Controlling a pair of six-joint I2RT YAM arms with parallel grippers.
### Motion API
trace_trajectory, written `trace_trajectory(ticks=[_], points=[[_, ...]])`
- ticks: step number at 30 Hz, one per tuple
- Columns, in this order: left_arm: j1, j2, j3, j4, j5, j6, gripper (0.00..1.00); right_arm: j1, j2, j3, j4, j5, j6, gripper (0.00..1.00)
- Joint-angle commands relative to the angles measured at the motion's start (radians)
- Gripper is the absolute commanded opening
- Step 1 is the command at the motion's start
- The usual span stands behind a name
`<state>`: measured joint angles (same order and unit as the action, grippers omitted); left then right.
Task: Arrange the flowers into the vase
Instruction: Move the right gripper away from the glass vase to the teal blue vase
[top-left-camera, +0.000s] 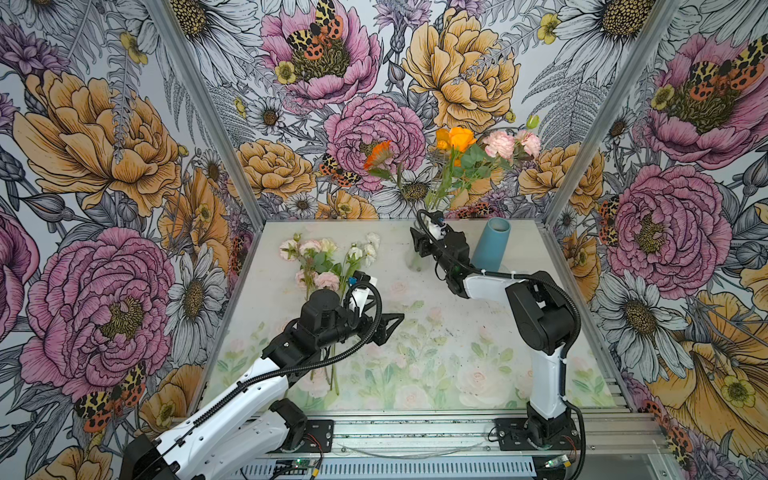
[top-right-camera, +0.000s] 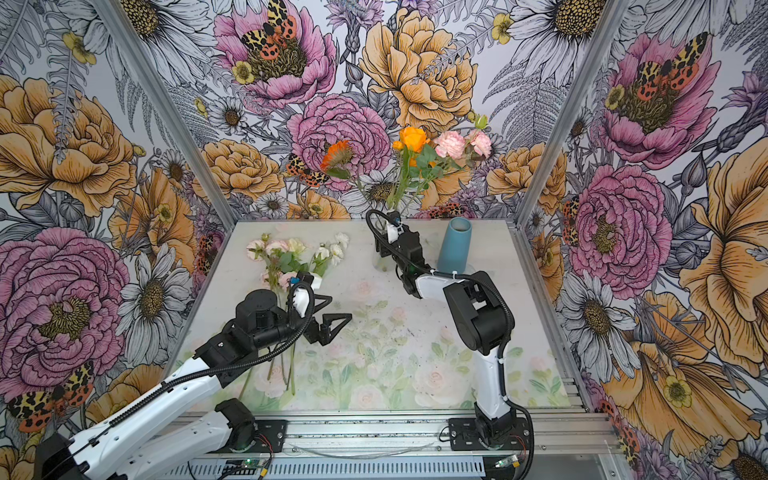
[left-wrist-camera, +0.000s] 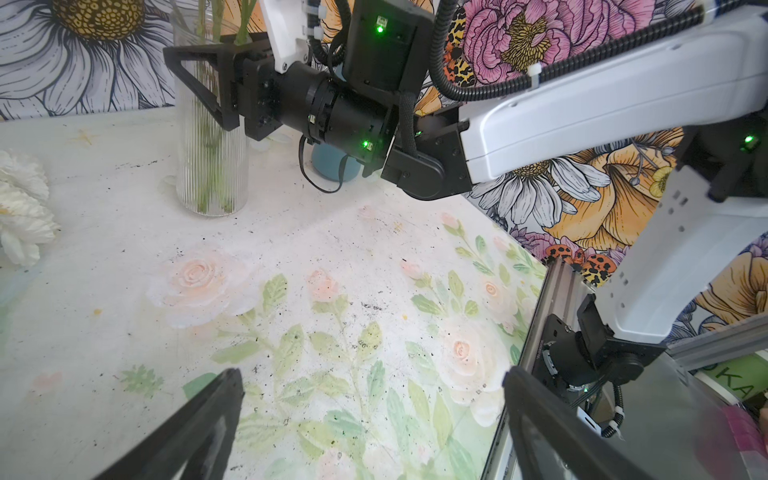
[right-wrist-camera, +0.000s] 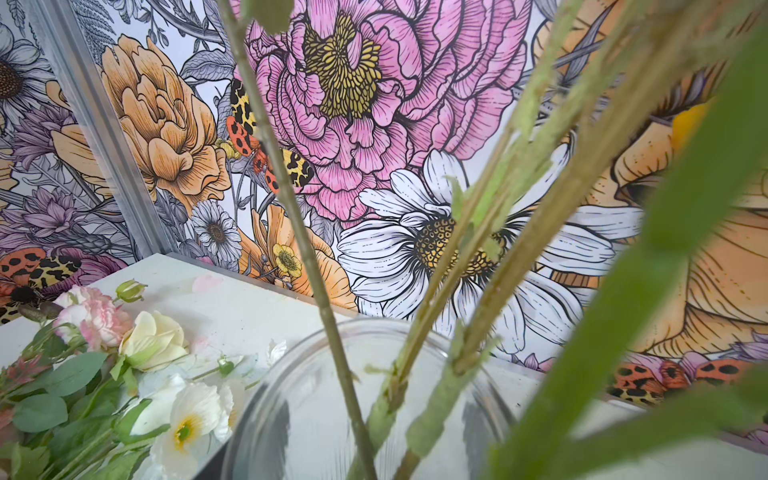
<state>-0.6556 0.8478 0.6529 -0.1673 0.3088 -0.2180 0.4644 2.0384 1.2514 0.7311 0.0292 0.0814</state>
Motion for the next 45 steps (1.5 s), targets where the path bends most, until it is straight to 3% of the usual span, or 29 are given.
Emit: trace_trajectory(ticks=[1, 19, 21, 28, 33, 40, 45], points=[[0.011, -0.022, -0.001, 0.013, 0.023, 0.008, 0.99, 0.021, -0.012, 0.039, 0.095, 0.01, -0.017, 0.37], [0.018, -0.033, 0.008, -0.018, 0.031, 0.017, 0.99, 0.033, 0.028, 0.004, 0.113, 0.023, -0.017, 0.39], [0.018, -0.037, 0.007, -0.018, 0.032, 0.014, 0.99, 0.033, 0.028, 0.003, 0.111, 0.021, -0.016, 0.44], [0.018, -0.049, 0.014, -0.028, 0.033, 0.015, 0.99, 0.038, 0.002, -0.003, 0.095, 0.032, -0.04, 0.82], [0.02, -0.055, 0.011, -0.028, 0.034, 0.015, 0.99, 0.039, -0.019, -0.006, 0.08, 0.032, -0.058, 0.99], [0.02, -0.081, 0.017, -0.043, 0.016, 0.018, 0.99, 0.044, -0.094, -0.049, 0.002, 0.031, -0.065, 0.99], [0.058, -0.062, 0.035, -0.017, -0.009, -0.003, 0.99, 0.045, -0.202, -0.2, -0.013, 0.047, -0.051, 1.0]])
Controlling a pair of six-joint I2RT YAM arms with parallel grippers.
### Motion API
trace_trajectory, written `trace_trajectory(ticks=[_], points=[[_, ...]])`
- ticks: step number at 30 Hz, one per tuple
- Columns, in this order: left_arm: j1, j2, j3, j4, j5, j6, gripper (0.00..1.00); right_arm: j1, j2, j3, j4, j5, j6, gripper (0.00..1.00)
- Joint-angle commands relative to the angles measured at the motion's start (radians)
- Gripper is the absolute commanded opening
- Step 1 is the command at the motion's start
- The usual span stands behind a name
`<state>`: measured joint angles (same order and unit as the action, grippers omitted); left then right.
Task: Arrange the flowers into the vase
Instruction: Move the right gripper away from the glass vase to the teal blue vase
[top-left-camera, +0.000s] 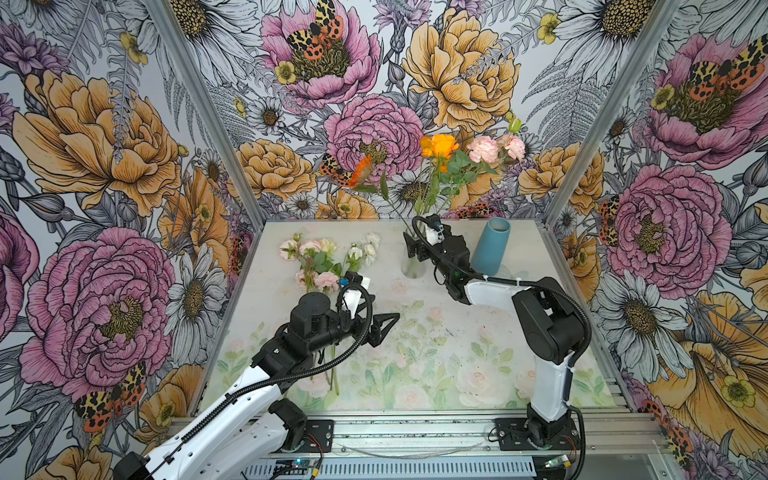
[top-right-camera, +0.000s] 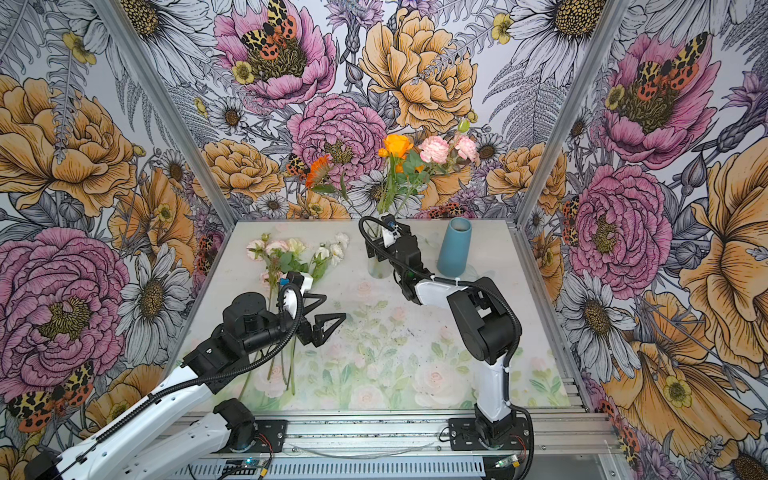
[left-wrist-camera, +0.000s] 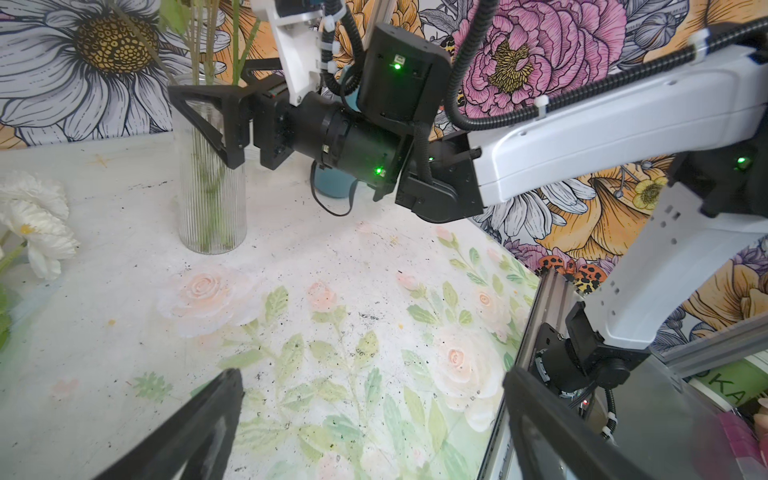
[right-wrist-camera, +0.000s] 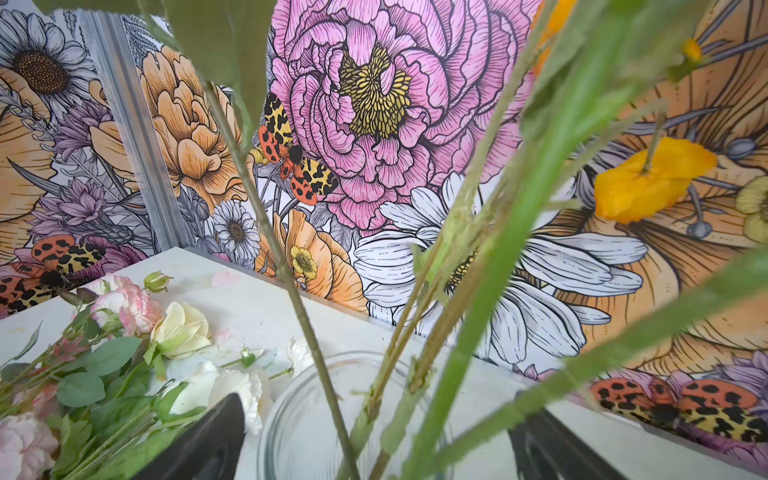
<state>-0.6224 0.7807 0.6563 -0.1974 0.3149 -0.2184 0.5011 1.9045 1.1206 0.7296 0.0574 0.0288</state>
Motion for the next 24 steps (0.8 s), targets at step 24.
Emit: trace_trajectory(ticks=[24], points=[[0.168, 0.066, -0.002, 0.006, -1.035, -0.04, 0.99, -0.088, -1.131, -0.504, -0.926, 0.175, 0.181, 1.0]])
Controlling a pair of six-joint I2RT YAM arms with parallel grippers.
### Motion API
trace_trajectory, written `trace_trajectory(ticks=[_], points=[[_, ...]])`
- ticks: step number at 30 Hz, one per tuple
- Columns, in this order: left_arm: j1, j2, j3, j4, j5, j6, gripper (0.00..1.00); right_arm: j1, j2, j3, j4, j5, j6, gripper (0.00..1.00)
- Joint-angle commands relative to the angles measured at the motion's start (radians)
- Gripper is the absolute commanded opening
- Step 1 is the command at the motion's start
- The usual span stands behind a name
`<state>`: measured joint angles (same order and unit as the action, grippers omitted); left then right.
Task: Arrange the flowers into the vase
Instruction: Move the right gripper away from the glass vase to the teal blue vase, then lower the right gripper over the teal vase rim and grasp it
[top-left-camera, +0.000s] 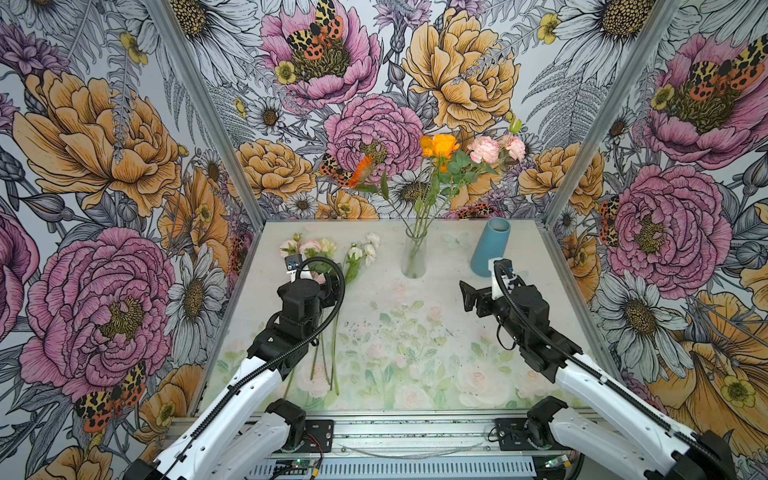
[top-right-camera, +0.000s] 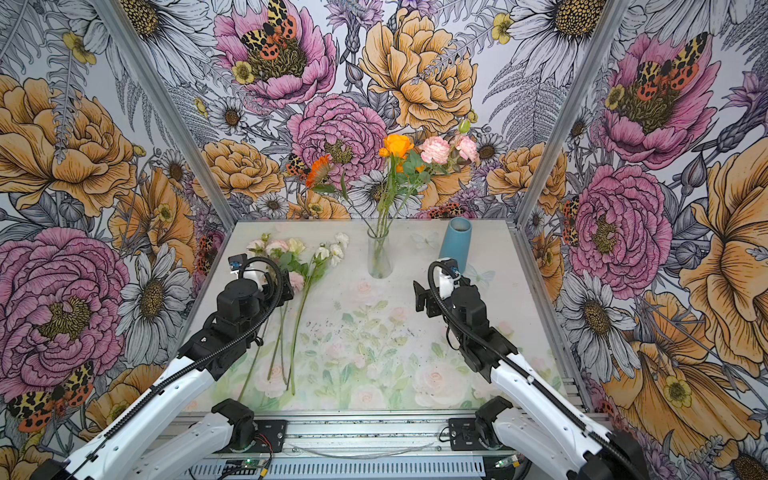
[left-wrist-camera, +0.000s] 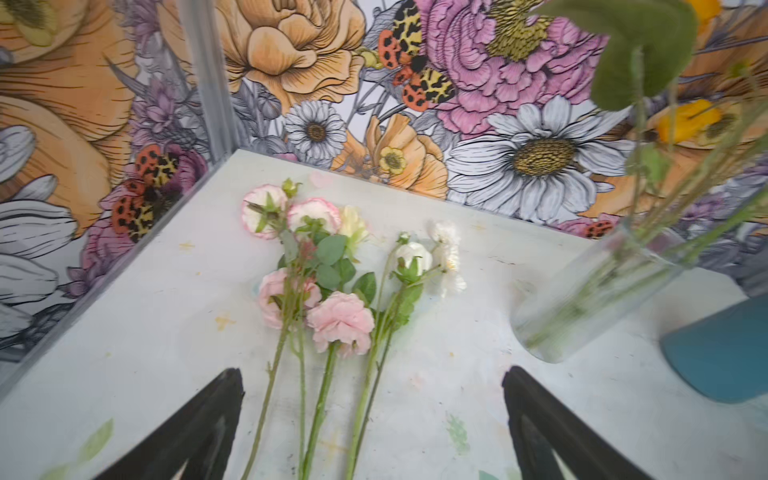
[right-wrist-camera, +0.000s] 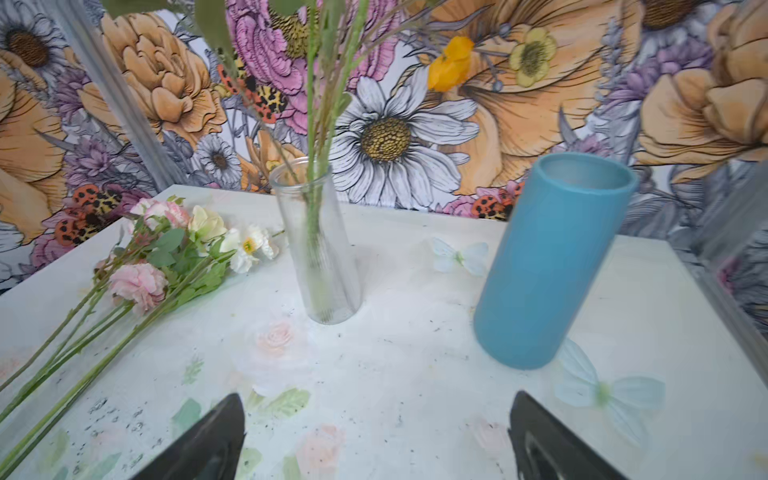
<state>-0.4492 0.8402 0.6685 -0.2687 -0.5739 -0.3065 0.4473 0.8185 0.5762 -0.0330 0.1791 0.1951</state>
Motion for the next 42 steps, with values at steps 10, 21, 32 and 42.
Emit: trace_trajectory(ticks=[10, 21, 32, 42], points=[[-0.368, -0.057, -0.026, 0.214, 0.209, 0.157, 0.99, -0.203, 0.032, 0.121, -0.228, 0.002, 0.112, 1.0], [-0.526, 0.157, 0.111, 0.3, 0.441, 0.141, 0.99, -0.424, 0.305, 0.294, -0.127, -0.248, -0.043, 1.0], [-0.542, 0.374, 0.283, 0.277, 0.437, 0.108, 0.99, -0.483, 0.646, 0.599, -0.094, -0.403, -0.161, 1.0], [-0.526, 0.417, 0.329, 0.247, 0.426, 0.097, 0.99, -0.478, 0.818, 0.725, -0.094, -0.404, -0.178, 0.99]])
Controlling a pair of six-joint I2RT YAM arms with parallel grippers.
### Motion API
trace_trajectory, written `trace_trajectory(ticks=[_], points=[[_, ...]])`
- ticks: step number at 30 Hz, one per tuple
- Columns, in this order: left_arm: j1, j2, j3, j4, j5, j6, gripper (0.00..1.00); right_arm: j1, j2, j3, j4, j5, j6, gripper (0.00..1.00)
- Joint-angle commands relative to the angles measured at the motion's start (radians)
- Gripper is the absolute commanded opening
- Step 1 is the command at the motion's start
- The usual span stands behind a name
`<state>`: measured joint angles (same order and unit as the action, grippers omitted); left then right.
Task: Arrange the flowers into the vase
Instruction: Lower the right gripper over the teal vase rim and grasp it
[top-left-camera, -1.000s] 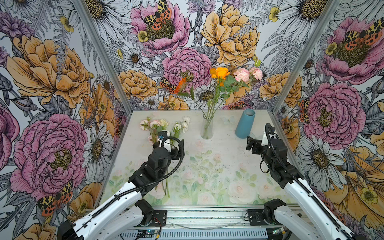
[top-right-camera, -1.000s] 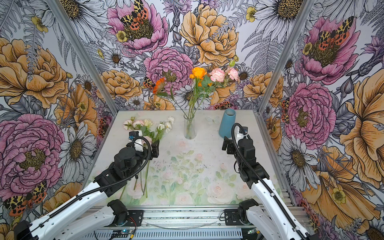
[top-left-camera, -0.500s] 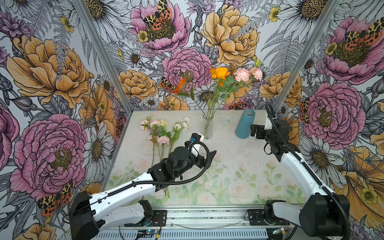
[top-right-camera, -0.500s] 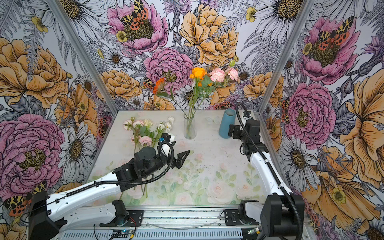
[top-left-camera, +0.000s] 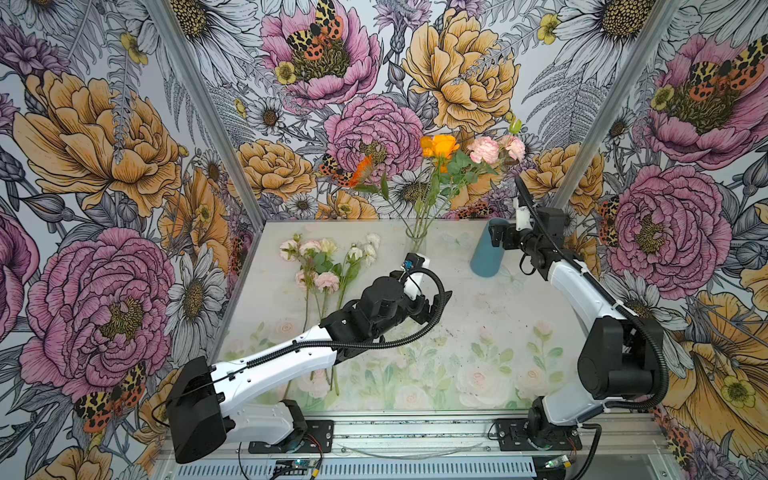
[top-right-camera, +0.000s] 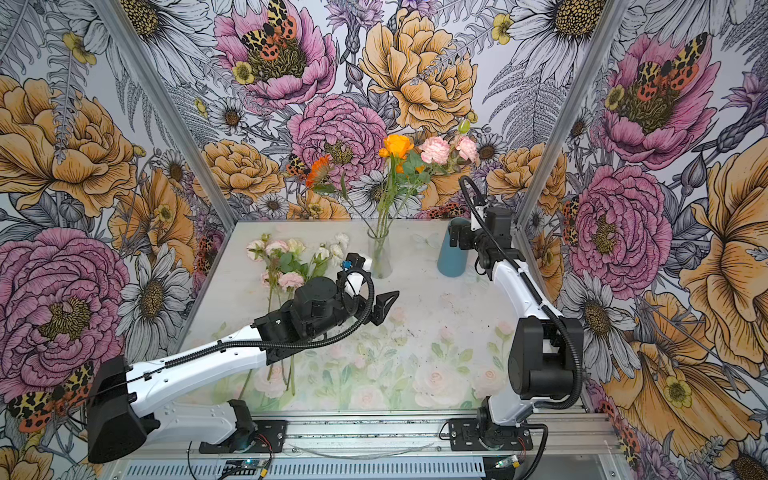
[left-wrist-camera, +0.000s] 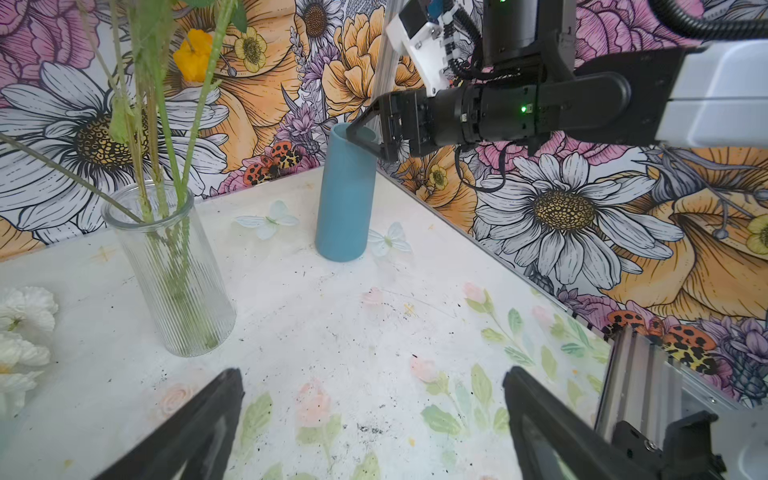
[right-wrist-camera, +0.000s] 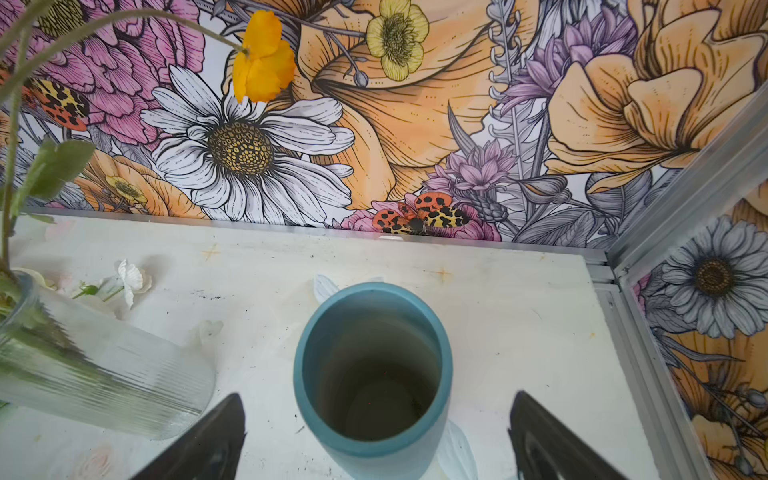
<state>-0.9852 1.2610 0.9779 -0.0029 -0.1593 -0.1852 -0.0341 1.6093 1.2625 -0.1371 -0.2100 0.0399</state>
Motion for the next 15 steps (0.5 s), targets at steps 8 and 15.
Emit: trace_trajectory(ticks=[8, 15], points=[[0.038, -0.003, -0.005, -0.016, 0.027, -0.057, 0.99, 0.041, 0.105, 0.075, 0.013, 0.032, -0.047, 1.0], [0.079, -0.054, -0.05, 0.003, 0.071, -0.096, 0.99, 0.046, 0.144, 0.064, 0.082, 0.069, -0.045, 1.0]])
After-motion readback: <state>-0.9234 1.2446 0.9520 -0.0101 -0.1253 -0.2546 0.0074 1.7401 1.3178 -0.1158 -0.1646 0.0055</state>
